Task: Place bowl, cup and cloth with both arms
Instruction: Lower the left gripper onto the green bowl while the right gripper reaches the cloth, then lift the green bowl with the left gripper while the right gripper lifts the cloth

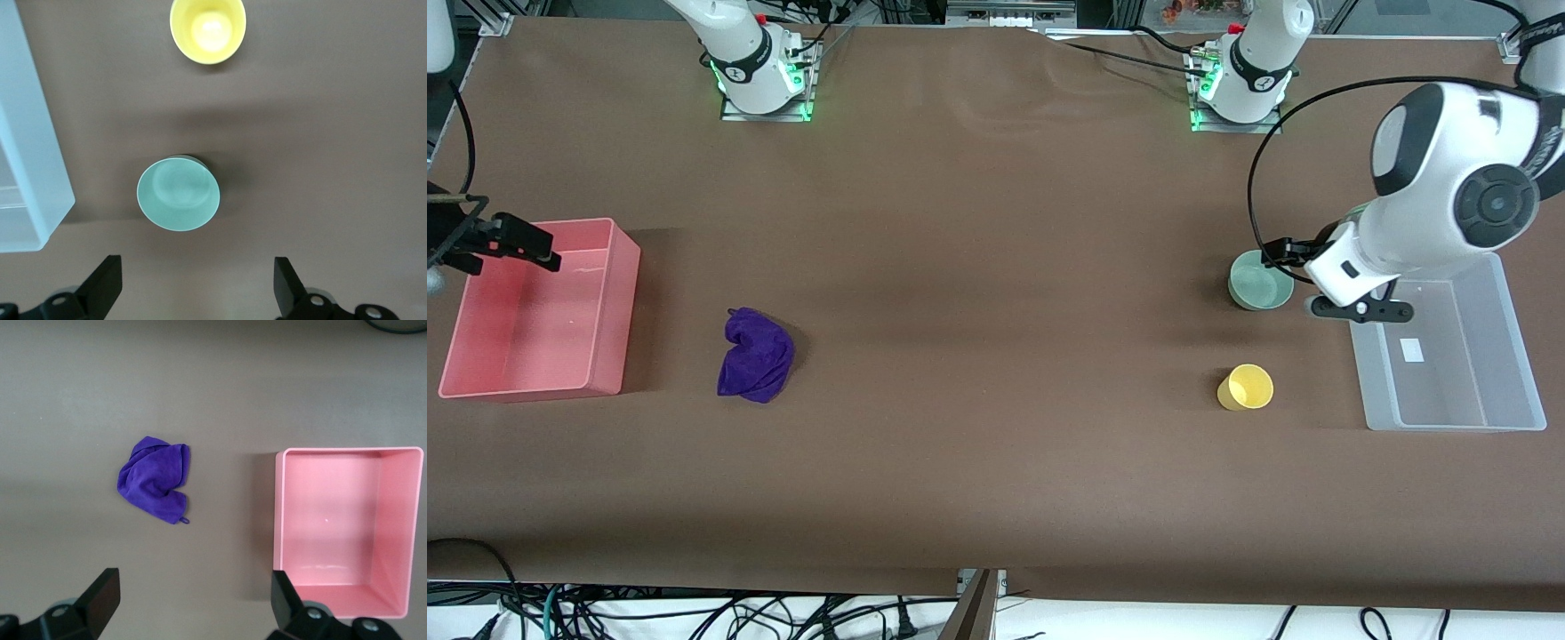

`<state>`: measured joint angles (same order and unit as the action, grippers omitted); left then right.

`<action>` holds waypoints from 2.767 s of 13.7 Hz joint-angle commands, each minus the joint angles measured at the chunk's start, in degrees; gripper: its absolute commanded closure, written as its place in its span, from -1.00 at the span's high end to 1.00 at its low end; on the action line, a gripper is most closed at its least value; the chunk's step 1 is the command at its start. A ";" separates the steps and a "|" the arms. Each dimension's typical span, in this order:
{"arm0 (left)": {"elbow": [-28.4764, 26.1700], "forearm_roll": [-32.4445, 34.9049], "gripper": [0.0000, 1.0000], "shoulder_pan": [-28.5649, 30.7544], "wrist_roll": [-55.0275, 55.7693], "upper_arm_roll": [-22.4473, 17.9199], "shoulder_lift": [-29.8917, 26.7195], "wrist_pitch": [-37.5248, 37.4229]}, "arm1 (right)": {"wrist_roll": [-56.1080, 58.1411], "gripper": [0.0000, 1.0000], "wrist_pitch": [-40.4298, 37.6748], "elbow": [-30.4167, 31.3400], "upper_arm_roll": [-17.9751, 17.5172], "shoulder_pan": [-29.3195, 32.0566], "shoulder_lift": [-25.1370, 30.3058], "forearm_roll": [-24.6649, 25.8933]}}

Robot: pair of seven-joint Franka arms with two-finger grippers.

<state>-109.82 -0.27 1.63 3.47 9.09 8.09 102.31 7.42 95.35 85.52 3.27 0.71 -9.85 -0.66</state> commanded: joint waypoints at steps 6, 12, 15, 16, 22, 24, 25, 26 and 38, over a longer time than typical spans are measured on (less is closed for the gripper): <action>-19.64 0.01 1.00 5.92 -18.64 0.22 -2.93 22.82 | -0.12 0.99 5.63 0.26 -0.46 -0.45 -9.20 -1.10; -19.64 0.01 1.00 10.15 -38.61 0.31 6.40 31.72 | -0.74 0.99 14.33 1.66 -0.63 -3.42 -17.47 -1.19; -19.47 0.01 1.00 10.41 -44.49 0.31 10.09 35.31 | -9.49 0.99 17.23 2.71 -0.72 -5.80 -19.59 -1.02; -19.46 0.01 1.00 11.28 -46.69 0.31 11.49 36.89 | -11.61 0.99 19.85 4.63 -0.72 -7.03 -19.60 -0.93; -19.11 0.01 -0.16 12.17 -53.30 0.49 13.71 39.46 | -17.79 0.99 34.88 18.25 -4.59 -6.60 -18.45 -0.75; -19.11 0.01 -0.85 11.99 -55.31 0.57 13.79 39.37 | -17.79 0.99 37.18 20.90 -4.94 -6.69 -18.28 -0.40; -19.11 0.01 -1.00 12.08 -56.45 0.57 13.79 39.37 | -17.79 0.99 37.54 21.69 -5.03 -6.69 -18.36 -0.31; -19.03 0.01 -1.00 12.08 -56.64 0.57 13.79 39.28 | -17.96 0.99 38.15 22.40 -5.03 -6.69 -18.36 -0.31; 0.63 -0.78 -1.00 11.81 -58.13 2.33 12.12 12.15 | -17.09 -1.00 42.02 25.48 -5.11 -6.69 -18.19 -0.31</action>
<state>-116.00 -0.29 13.24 -53.26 11.46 19.40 121.23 -9.48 137.30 109.27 -1.23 -6.34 -30.26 -1.22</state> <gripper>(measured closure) 0.974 0.722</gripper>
